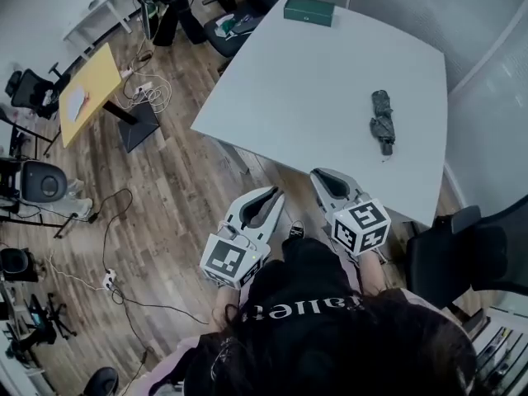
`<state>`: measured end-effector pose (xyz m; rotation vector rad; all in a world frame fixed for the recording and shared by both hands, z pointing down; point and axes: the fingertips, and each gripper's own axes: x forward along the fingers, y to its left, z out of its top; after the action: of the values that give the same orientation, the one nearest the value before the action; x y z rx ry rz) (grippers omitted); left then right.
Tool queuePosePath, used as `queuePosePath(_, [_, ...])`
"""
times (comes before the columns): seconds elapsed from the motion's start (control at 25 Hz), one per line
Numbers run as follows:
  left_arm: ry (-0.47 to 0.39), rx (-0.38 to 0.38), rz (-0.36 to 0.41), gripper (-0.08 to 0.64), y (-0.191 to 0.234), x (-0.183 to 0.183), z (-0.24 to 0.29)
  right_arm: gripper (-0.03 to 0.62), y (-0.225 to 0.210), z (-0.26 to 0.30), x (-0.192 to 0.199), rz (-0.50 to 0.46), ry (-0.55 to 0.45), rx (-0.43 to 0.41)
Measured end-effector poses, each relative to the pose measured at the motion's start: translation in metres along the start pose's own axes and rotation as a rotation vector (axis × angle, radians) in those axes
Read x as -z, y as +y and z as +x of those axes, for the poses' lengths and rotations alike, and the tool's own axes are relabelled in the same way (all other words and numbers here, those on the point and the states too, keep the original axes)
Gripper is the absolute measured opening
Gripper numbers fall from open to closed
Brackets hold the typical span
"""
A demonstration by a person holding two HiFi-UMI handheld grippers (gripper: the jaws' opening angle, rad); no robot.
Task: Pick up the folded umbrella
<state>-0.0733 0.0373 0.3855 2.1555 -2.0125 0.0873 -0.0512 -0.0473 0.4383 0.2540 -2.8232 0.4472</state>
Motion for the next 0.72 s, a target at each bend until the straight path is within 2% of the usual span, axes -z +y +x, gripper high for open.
queuePosePath(0.28, [0.034,0.000,0.002,0.058,0.049,-0.005,0.042,0.032,-0.029,0.051,-0.017,0.031,0.005,-0.016])
queuePosePath(0.52, [0.060,0.025,0.018,0.060,0.069,-0.007,0.074,0.032,-0.055,0.076,-0.027,0.051,-0.001,-0.012])
queuePosePath(0.72, [0.055,0.023,0.016,0.060,0.087,-0.014,0.085,0.032,-0.055,0.093,-0.037,0.055,0.005,-0.018])
